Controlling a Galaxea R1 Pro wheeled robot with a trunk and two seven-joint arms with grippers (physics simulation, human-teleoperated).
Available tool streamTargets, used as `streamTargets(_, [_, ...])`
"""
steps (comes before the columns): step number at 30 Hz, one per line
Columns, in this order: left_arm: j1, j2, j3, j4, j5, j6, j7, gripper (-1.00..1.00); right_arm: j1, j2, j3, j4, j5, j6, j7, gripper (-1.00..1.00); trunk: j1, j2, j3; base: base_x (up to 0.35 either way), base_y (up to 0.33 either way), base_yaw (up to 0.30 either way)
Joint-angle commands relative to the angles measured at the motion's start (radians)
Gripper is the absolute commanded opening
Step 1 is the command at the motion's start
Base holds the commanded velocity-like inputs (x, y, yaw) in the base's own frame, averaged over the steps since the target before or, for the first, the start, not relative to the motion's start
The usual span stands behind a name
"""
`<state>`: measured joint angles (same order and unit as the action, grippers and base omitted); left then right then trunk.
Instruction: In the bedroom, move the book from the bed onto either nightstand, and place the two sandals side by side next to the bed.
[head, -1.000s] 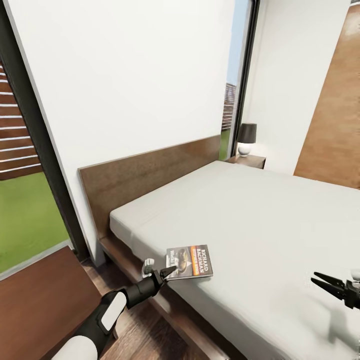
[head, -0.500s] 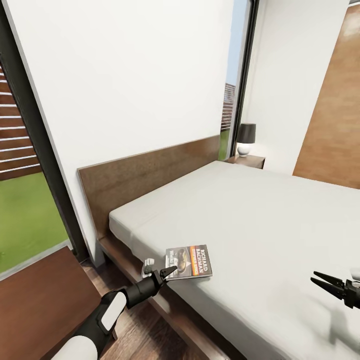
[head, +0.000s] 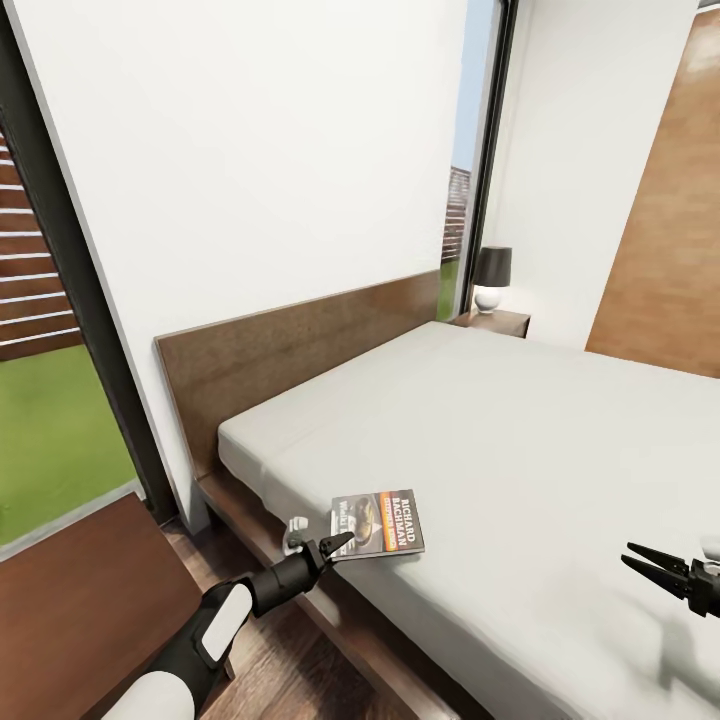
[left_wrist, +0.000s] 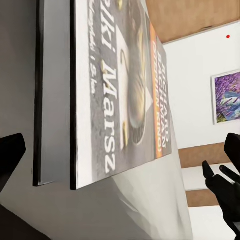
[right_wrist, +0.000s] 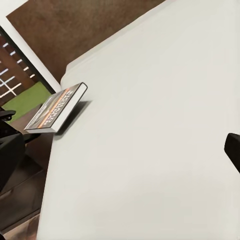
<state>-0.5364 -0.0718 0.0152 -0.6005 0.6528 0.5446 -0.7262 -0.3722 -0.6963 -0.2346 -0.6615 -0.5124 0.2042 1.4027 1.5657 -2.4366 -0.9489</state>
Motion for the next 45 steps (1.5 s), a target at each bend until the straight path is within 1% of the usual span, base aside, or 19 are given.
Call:
streamTargets(1, [0.000, 0.000, 0.002, 0.000, 0.005, 0.008, 0.000, 1.00, -0.001, 0.000, 0.000, 0.000, -0.003, 0.011, 0.003, 1.00, 0.000, 0.000, -0.001, 0.000, 0.000, 0.000])
streamTargets(12, [0.000, 0.000, 0.003, -0.001, 0.005, 0.006, 0.000, 1.00, -0.001, 0.000, 0.000, 0.000, -0.003, 0.011, 0.004, 1.00, 0.000, 0.000, -0.001, 0.000, 0.000, 0.000])
streamTargets(13, [0.000, 0.000, 0.003, -0.001, 0.005, 0.006, 0.001, -1.00, -0.001, 0.000, 0.000, 0.000, -0.003, 0.011, 0.004, 1.00, 0.000, 0.000, -0.001, 0.000, 0.000, 0.000])
streamTargets(38, [0.000, -0.003, -0.002, -0.001, 0.005, 0.007, 0.001, -1.00, -0.001, 0.000, 0.000, 0.000, -0.003, 0.011, 0.003, 1.00, 0.000, 0.000, -0.001, 0.000, 0.000, 0.000])
streamTargets(45, [0.000, -0.005, -0.003, -0.003, 0.005, 0.009, 0.001, -1.00, -0.001, 0.000, 0.000, 0.000, -0.003, 0.011, 0.003, 1.00, -0.027, 0.049, 0.021, 0.000, 0.000, 0.000])
